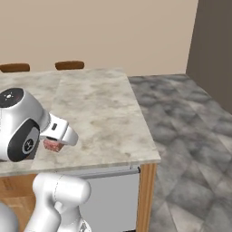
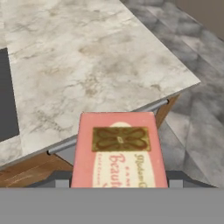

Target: Locate and retrieve the bar soap and bar soap from the cabinet. Place them next to the sink.

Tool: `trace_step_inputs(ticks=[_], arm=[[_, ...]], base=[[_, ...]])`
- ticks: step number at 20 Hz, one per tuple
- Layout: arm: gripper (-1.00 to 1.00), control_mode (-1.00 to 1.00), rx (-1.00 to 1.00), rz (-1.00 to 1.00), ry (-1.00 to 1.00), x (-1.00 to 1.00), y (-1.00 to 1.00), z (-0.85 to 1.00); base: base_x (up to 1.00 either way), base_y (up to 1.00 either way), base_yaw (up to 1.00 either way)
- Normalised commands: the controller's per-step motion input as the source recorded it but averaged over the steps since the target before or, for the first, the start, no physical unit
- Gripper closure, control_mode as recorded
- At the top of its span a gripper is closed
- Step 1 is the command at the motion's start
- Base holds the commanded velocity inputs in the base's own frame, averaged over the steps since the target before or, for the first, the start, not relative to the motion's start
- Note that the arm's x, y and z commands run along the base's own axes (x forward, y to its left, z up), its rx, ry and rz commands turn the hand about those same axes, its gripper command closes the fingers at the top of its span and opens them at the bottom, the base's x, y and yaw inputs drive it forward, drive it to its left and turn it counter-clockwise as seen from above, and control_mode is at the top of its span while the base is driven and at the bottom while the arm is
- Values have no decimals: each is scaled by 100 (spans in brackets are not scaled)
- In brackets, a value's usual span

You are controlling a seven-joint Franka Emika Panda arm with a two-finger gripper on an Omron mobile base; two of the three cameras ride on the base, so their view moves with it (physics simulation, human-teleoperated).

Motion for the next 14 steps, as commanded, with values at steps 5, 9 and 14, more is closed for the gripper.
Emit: trace_step_inputs(ticks=[5,9,14], arm=[[100,100,0,0,0,0,0,0],[100,100,0,0,0,0,0,0],[100,100,0,0,0,0,0,0]], base=[[2,1,0],[30,18,-1],[42,24,0]])
